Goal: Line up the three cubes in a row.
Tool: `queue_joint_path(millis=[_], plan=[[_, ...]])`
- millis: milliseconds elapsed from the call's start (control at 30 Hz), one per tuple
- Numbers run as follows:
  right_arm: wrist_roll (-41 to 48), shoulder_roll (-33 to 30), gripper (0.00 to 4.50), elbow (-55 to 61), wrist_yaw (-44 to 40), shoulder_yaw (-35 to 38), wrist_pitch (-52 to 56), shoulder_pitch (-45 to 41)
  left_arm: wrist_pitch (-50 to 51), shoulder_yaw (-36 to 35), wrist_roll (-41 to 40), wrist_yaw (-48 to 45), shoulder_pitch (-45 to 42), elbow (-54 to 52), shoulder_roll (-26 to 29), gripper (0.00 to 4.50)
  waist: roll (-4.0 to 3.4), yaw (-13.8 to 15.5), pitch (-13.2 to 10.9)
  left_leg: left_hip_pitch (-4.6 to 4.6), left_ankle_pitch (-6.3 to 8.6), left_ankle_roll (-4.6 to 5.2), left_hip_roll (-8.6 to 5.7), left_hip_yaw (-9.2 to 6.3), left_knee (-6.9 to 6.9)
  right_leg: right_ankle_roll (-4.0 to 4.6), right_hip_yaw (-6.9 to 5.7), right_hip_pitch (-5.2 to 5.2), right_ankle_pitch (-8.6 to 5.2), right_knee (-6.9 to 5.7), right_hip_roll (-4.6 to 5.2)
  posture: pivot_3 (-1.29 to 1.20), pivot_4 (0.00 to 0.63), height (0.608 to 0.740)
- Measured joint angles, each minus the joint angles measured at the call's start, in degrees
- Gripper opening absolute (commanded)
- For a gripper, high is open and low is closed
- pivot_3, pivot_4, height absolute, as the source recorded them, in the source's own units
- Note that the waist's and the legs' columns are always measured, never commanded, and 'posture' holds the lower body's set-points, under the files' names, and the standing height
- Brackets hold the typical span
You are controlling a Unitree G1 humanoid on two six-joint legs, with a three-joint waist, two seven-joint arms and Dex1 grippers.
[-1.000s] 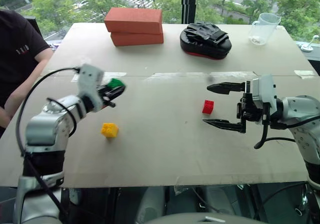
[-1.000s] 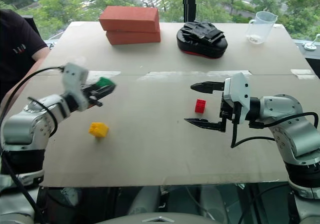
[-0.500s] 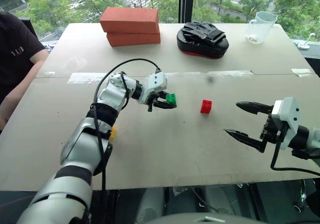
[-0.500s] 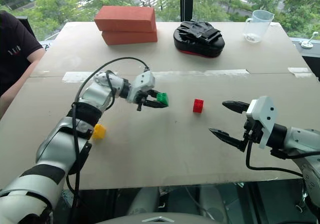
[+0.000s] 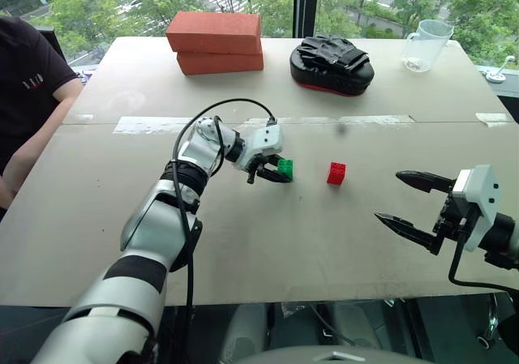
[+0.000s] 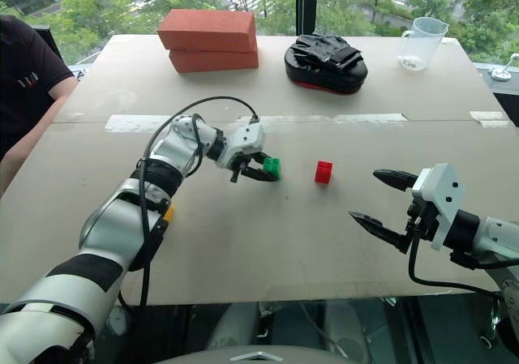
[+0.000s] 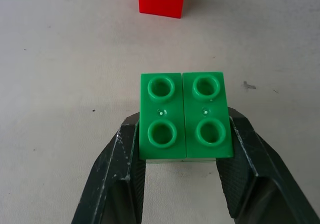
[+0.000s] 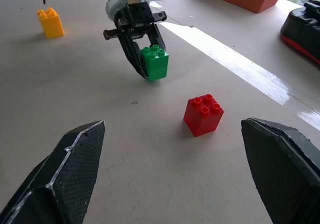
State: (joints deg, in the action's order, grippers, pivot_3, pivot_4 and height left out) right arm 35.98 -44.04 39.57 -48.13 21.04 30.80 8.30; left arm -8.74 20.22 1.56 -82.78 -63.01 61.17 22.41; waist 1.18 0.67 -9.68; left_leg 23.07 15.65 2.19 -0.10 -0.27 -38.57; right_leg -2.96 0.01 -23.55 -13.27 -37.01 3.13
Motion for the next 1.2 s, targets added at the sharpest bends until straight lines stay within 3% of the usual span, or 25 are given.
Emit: queue_joint_path(millis=[367,467,567,767,833,933,1000,1133,1200], plan=[[0.85,-0.21,4.50,0.47,0.95,0.16,0.13,0.29,-1.65,-1.37,2.95,3.84,-2.41,3.92,-2.76,1.72,0.01,0.04,0.00,0.02,0.00,0.00,-0.01,-0.04,-0.11,-0.01,-0.01,0.01,0.00,-0.06,-0.01,0.00,0.150,0.740],[1.12,-0.38,4.50,0.48,1.07,0.16,0.15,0.29,-1.71,-1.69,3.42,4.01,-2.48,5.02,-2.90,2.54,0.01,-0.05,0.00,0.02,0.00,0.00,-0.01,-0.04,-0.11,-0.01,-0.01,0.01,0.00,-0.09,-0.02,0.00,0.150,0.740],[1.42,-0.70,4.50,0.55,1.10,0.16,0.16,0.30,-1.82,-2.23,3.44,4.16,-2.48,5.47,-3.09,3.88,0.01,0.00,0.00,0.02,0.00,0.00,0.00,-0.06,-0.12,0.00,-0.02,0.01,0.00,-0.10,-0.02,0.00,0.150,0.740],[1.99,-1.40,4.50,0.82,1.03,0.14,0.20,0.13,1.28,-6.75,0.59,-0.96,-1.60,0.61,1.61,3.88,0.01,-0.43,-0.01,0.02,0.00,0.00,0.18,-0.05,-0.16,0.00,-0.01,0.00,0.00,-0.15,-0.04,0.00,0.150,0.740],[2.23,-1.46,4.50,0.79,0.96,0.11,0.20,-0.05,4.18,-8.70,-1.15,-2.62,0.18,-4.17,4.78,3.88,0.00,-0.80,0.00,-0.01,0.00,0.00,0.25,-0.05,-0.15,0.00,-0.01,0.00,0.00,-0.19,-0.06,0.00,0.150,0.740],[2.89,-1.63,4.50,0.19,0.22,-0.69,0.10,-1.81,20.46,-14.94,-8.40,-2.48,12.58,-27.15,12.43,3.88,-0.05,-1.96,-0.02,-0.12,0.00,-0.03,0.33,-0.07,-0.12,0.00,0.23,-0.02,-0.01,-0.27,-0.09,0.00,0.150,0.740],[3.31,-1.65,4.50,-0.70,-0.71,-1.62,0.02,-3.01,34.15,-21.12,-12.93,3.00,21.51,-43.49,16.28,3.88,-0.05,-2.14,-0.02,-0.12,-0.01,-0.05,0.35,-0.13,-0.11,0.00,0.19,-0.01,-0.01,-0.29,-0.05,0.00,0.150,0.740],[2.97,-1.66,4.50,-2.67,-2.41,-4.72,-1.19,-5.72,55.55,-34.58,-15.29,21.58,30.84,-67.31,14.51,3.88,-0.03,-1.02,-0.03,-0.12,0.01,-0.03,0.33,-0.23,-0.41,-0.02,0.10,0.06,-0.01,-0.47,-0.01,0.00,0.150,0.740],[2.93,-1.64,4.50,-3.80,-3.00,-6.22,-1.49,-7.69,67.13,-42.47,-14.64,32.27,35.42,-80.45,10.22,3.88,-0.03,-0.82,-0.03,-0.14,0.01,-0.03,0.31,-0.22,-0.59,-0.02,0.12,0.11,-0.01,-0.59,-0.01,0.00,0.150,0.740]])
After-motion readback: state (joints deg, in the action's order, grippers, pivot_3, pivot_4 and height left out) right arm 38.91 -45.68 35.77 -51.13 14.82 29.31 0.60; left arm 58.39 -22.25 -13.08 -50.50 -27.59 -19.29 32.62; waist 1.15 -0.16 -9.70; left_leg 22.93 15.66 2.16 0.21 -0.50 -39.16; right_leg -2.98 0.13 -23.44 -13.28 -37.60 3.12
